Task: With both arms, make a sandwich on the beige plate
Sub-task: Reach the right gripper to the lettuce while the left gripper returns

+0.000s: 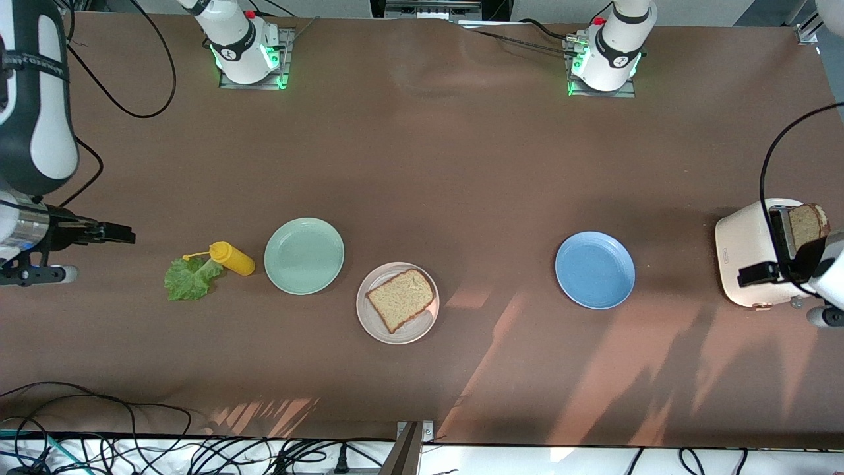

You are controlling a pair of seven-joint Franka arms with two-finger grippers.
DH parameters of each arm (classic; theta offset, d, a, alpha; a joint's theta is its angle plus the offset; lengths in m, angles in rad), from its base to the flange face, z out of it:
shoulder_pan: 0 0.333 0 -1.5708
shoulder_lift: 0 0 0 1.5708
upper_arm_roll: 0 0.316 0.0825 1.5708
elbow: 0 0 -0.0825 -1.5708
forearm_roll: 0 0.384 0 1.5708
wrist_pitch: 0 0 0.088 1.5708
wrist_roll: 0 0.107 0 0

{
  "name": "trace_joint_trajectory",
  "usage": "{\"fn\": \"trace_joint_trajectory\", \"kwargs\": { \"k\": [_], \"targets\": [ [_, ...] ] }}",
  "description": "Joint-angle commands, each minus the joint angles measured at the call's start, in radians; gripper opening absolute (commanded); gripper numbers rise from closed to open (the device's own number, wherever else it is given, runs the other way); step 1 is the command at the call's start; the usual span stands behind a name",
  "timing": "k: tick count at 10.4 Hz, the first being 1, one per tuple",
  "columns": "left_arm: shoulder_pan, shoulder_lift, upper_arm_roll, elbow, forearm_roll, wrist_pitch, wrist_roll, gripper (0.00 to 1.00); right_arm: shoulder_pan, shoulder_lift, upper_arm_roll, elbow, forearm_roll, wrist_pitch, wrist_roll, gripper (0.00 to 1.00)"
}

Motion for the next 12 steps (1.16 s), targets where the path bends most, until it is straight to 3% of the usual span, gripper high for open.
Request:
{"fn": "trace_joint_trajectory", "kwargs": {
  "k": [1, 7, 12],
  "targets": [
    [0.003, -0.068, -0.021, -0.069, 0.023, -0.036, 0.022, 0.99, -0.007, 0.003, 0.003, -0.122, -0.017, 0.154, -0.052, 1.0],
    [0.009, -0.094, -0.021, -0.083, -0.02, -0.056, 0.017, 0.99, -0.021, 0.17, 0.022, -0.185, -0.011, 0.433, -0.098, 1.0],
    [0.015, -0.094, -0.02, -0.079, -0.018, -0.056, 0.022, 0.99, -0.019, 0.23, 0.046, -0.185, 0.016, 0.515, -0.103, 1.0]
  ]
}}
